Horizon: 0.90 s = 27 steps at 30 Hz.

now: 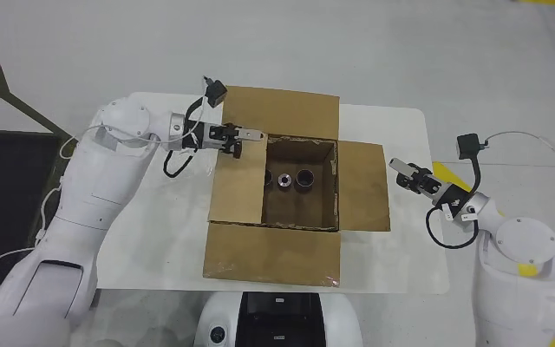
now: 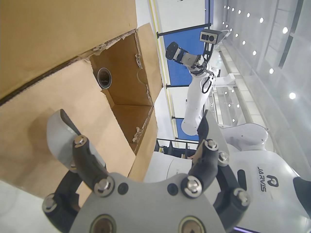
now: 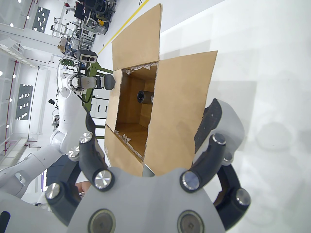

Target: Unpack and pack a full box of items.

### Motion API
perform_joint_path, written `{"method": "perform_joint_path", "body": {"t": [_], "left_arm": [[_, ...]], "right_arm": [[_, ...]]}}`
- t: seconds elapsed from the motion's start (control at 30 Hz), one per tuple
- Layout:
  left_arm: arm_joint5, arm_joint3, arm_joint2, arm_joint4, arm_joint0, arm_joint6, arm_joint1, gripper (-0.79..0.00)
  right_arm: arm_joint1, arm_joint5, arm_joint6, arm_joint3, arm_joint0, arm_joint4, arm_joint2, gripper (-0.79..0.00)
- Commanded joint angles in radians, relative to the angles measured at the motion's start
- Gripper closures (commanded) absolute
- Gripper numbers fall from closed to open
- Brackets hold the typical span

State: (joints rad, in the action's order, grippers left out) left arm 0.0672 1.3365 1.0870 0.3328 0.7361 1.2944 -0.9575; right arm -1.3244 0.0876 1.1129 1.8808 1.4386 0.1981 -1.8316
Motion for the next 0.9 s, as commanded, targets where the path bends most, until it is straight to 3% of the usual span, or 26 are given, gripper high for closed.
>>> {"method": "perform_joint_path", "body": {"t": [0.0, 0.23, 0.5, 0.87], "left_arm": [[-0.001, -0.002, 0.013, 0.012, -0.002, -0.005, 0.002, -0.785], [0.002, 0.003, 0.132, 0.109, 0.000, 0.004, 0.022, -0.785], [0.016, 0.042, 0.300, 0.172, 0.074, 0.059, 0.060, -0.785], [0.059, 0.077, 0.462, 0.112, 0.161, 0.154, 0.106, -0.785]], "right_arm": [[0.000, 0.000, 0.000, 0.000, 0.000, 0.000, 0.000, -0.785], [0.000, 0.000, 0.000, 0.000, 0.000, 0.000, 0.000, -0.785], [0.000, 0.000, 0.000, 0.000, 0.000, 0.000, 0.000, -0.785], [0.006, -0.017, -0.028, -0.008, 0.011, -0.055, -0.002, -0.785]]}}
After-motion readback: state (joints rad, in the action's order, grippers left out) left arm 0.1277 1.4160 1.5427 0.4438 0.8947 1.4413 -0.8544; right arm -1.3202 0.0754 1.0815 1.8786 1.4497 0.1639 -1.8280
